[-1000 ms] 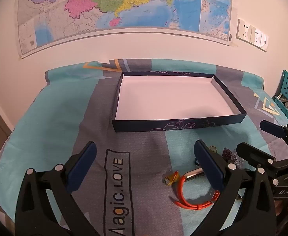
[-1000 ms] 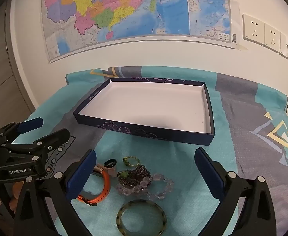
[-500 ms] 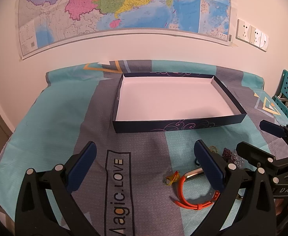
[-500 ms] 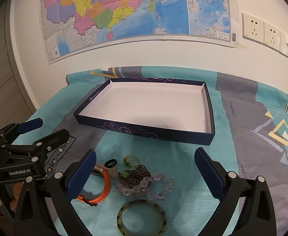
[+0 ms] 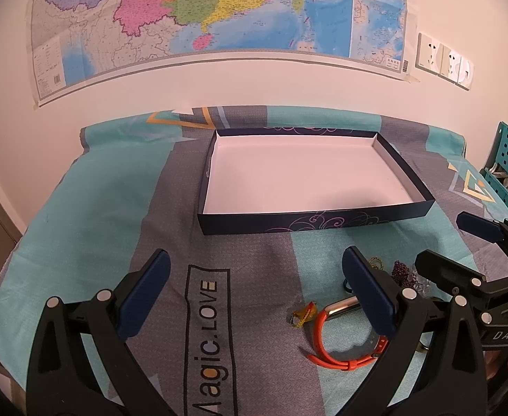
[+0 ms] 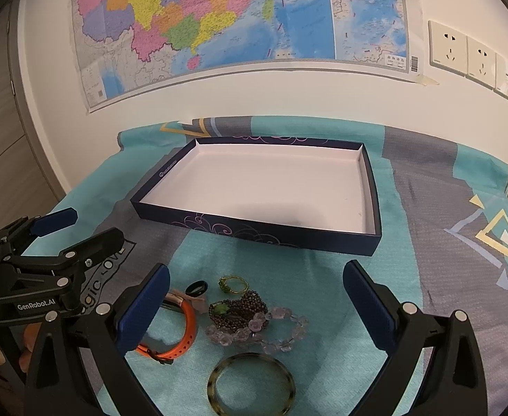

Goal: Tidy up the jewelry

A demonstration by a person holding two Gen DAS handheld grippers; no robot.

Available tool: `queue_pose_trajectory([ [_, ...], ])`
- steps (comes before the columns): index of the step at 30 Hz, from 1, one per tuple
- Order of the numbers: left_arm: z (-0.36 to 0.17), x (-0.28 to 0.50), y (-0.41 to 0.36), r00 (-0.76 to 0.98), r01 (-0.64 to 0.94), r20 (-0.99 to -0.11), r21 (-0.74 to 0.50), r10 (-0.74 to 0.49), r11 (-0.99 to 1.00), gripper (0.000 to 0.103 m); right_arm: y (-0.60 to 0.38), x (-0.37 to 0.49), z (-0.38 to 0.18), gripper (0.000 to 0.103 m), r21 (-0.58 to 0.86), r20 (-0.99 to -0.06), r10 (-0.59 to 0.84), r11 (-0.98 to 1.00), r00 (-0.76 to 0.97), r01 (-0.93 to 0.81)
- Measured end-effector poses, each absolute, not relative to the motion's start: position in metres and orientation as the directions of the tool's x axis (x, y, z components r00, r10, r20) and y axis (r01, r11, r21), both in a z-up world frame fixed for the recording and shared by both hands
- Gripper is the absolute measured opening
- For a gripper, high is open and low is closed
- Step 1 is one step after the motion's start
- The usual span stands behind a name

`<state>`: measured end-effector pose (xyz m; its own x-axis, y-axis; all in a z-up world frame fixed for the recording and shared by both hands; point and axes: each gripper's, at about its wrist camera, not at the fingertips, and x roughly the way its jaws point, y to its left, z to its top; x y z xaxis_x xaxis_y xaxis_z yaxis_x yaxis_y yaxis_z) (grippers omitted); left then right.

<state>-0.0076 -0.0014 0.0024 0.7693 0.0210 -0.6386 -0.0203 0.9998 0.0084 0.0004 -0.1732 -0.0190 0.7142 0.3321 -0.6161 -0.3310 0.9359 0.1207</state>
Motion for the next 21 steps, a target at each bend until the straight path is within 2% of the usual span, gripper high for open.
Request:
queue_pose_trajectory([
  [21,0.0028,-0.0075,-0.0020,0.769,-0.019,-0.639,0.009,0.020,1.000,0.097,-0.1741,0.0001,-0.0209,0.097,0.126,-0.617,0.333,0.936,0.713,-0.328],
])
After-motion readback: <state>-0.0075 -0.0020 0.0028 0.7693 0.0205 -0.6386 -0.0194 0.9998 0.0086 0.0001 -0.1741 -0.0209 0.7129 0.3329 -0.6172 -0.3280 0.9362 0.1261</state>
